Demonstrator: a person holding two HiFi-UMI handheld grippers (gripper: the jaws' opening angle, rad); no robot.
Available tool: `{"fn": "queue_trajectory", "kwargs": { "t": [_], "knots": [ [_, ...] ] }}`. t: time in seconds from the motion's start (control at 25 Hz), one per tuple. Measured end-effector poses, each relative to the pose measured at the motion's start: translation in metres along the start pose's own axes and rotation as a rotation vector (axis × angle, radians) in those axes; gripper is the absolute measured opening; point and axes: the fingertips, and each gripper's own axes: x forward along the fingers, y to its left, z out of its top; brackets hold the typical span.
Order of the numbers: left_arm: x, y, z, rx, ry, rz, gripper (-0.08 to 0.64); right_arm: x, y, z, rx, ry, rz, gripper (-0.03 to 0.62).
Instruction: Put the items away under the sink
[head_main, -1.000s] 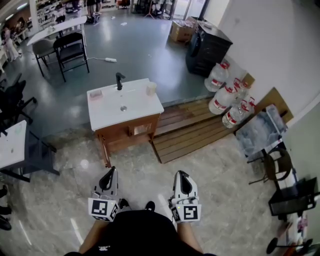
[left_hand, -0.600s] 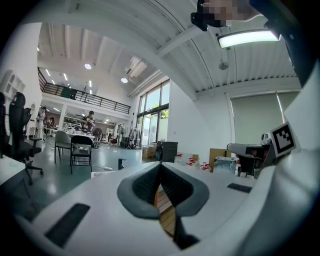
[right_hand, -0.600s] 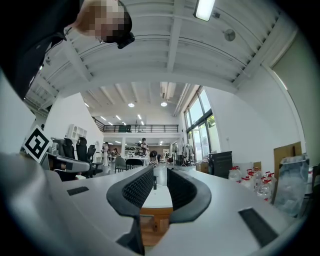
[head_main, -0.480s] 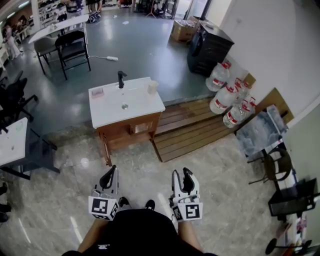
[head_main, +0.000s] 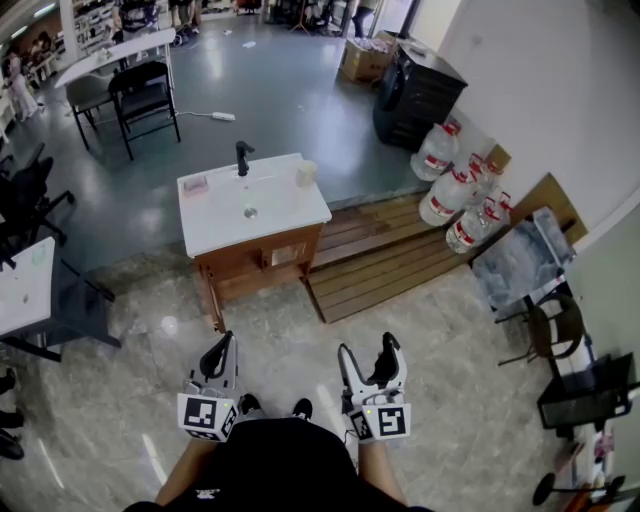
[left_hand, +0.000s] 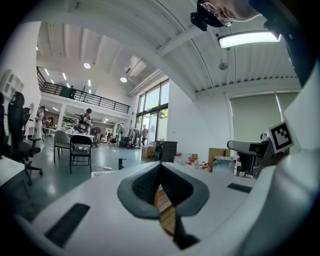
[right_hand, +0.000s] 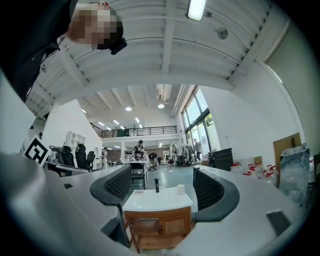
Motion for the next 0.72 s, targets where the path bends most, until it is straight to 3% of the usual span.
{"fn": "queue_trajectory", "kwargs": {
  "t": [0.12,0.72],
  "knots": [
    [-0.001,0.008,-0.004,0.0,0.002,0.0,0.006,-0.001,-0.003,0.001,0.006,-0.006,-0.036,0.42],
    [-0.001,0.065,-0.004,-0.003,-0.003,-0.029,0.006,0.01,0.018,-0.012,-0.033,0.014,-0.117,0.433]
  ]
}}
